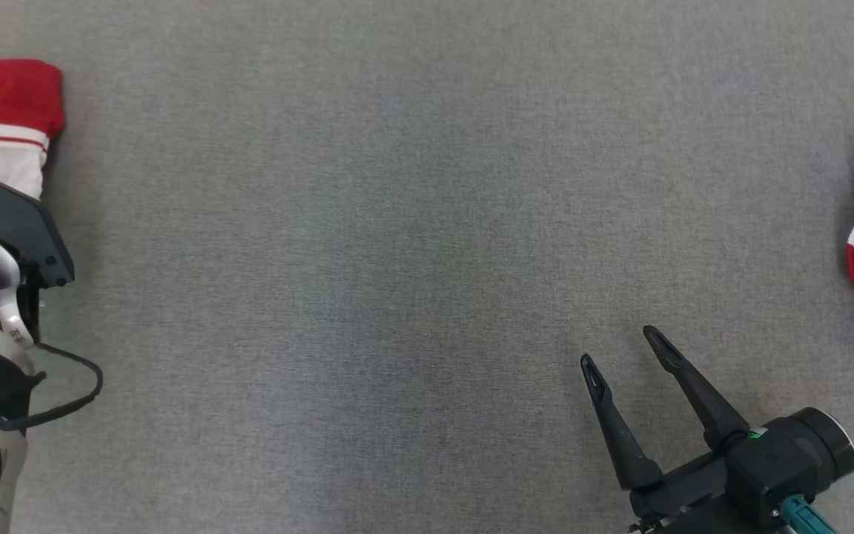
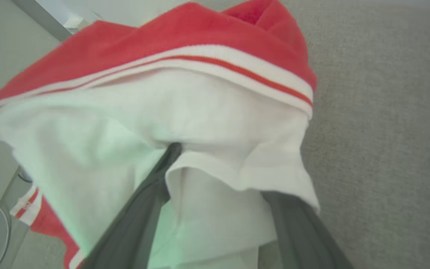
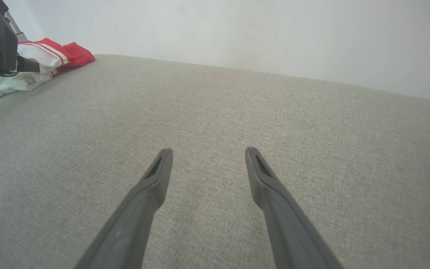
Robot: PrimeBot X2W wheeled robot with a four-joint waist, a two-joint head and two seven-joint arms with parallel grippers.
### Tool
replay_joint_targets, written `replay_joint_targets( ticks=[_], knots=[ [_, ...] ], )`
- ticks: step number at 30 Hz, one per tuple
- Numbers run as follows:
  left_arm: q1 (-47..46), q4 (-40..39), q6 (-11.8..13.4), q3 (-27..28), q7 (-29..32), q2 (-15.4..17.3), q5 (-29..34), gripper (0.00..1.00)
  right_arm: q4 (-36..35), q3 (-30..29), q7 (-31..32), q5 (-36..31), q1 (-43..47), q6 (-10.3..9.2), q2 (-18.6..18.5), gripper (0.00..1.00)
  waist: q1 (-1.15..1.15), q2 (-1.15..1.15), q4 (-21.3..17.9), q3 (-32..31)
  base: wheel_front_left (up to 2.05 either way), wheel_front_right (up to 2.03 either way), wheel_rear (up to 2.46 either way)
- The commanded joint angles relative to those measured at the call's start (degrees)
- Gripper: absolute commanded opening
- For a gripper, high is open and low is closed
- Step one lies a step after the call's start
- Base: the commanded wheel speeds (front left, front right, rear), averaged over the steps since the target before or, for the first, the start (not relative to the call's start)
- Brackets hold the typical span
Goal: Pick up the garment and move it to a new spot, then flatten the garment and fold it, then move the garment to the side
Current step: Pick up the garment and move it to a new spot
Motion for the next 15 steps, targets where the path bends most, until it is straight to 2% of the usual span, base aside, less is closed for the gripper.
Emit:
replay_joint_targets(
  ticks=[1,2,3,6,15],
  knots=[
    [-0.4,0.4,0.4,0.1,-0.5,0.6,0.1,0.79,0.0,0.0,-0.2,-0.2,0.0,-0.12,0.1,1.00,-0.01,-0.01,-0.5,0.5,0.00,0.00,0.00],
    [-0.2,0.3,0.6,0.2,-1.2,0.7,-0.1,0.34,0.1,0.0,-0.3,-0.1,0.0,-0.12,0.1,1.00,-0.01,-0.01,-0.5,0.3,0.00,0.00,0.00],
    [0.1,0.4,0.6,0.2,-1.6,0.7,-0.1,0.00,0.3,0.1,-0.4,0.0,-0.1,-0.12,0.2,1.00,-0.01,-0.01,-0.4,0.0,0.00,0.00,0.00],
    [1.1,0.5,-0.1,-0.1,-2.0,0.4,-0.4,0.00,1.2,0.7,-1.1,0.5,-0.6,-0.12,0.4,1.00,-0.01,-0.01,-0.3,-1.7,0.00,0.00,0.00],
    [2.8,-1.2,-4.2,-2.4,-1.0,0.1,-0.2,0.00,6.0,3.1,-3.0,2.2,-2.1,-0.12,2.4,1.00,-0.01,-0.01,-0.7,-9.4,0.00,0.00,0.00]
  ],
)
